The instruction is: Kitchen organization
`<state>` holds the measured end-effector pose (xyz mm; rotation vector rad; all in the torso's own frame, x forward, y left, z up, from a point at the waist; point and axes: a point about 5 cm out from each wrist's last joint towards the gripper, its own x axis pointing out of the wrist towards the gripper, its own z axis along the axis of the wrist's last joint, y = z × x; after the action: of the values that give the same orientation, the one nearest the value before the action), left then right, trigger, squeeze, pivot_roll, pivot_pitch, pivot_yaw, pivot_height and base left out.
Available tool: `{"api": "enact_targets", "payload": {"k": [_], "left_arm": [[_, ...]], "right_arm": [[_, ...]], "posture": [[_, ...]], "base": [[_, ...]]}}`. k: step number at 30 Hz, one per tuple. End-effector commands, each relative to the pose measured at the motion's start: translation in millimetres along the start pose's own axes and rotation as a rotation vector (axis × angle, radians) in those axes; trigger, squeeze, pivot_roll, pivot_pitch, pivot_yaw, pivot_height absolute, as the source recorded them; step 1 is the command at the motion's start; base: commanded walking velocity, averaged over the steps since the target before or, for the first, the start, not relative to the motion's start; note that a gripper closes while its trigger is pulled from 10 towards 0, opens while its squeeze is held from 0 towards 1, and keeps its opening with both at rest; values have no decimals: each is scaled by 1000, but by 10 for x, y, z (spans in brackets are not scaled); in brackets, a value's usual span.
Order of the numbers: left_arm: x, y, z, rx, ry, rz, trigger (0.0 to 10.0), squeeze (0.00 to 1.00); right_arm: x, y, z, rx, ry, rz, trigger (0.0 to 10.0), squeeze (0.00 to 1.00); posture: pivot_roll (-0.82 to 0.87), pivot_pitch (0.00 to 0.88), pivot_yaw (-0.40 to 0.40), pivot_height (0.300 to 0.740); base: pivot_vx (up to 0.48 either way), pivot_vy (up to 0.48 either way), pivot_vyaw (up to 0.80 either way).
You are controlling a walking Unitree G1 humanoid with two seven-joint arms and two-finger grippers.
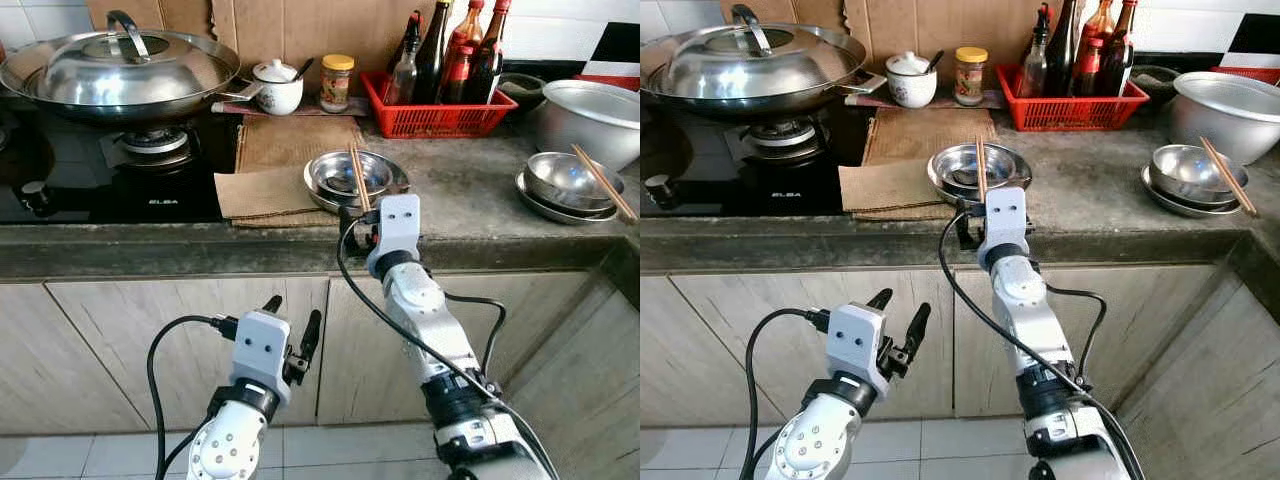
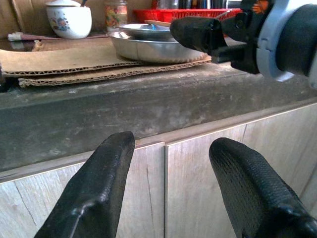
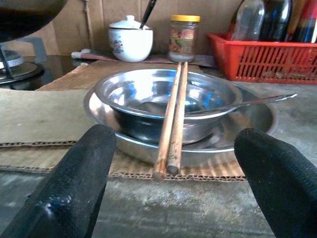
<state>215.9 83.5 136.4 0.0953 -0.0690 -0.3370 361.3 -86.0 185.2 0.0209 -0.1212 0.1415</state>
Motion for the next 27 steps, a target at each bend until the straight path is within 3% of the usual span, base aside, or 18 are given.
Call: {"api": "enact_targets", "payload": {"k": [1, 23, 24, 27], "left_arm": [[-21, -28, 76, -15, -38, -19, 10000, 0], [-19, -43, 82, -15, -58, -39, 10000, 0], [-19, -43, 83, -14, -57, -39, 10000, 0], [-19, -45, 83, -14, -57, -39, 10000, 0]], "right_arm": [[46, -38, 54, -1, -23, -17, 10000, 0], [148, -73, 80, 11, -38, -36, 10000, 0], [146, -74, 77, 10, -37, -33, 8275, 0], [142, -75, 71, 9, -35, -30, 8275, 0]], "posture": [[202, 83, -64, 740], [208, 84, -70, 740], [208, 82, -71, 740], [208, 82, -71, 740]], "base": [[0, 0, 0], [0, 0, 0], [0, 0, 0], [0, 0, 0]]}}
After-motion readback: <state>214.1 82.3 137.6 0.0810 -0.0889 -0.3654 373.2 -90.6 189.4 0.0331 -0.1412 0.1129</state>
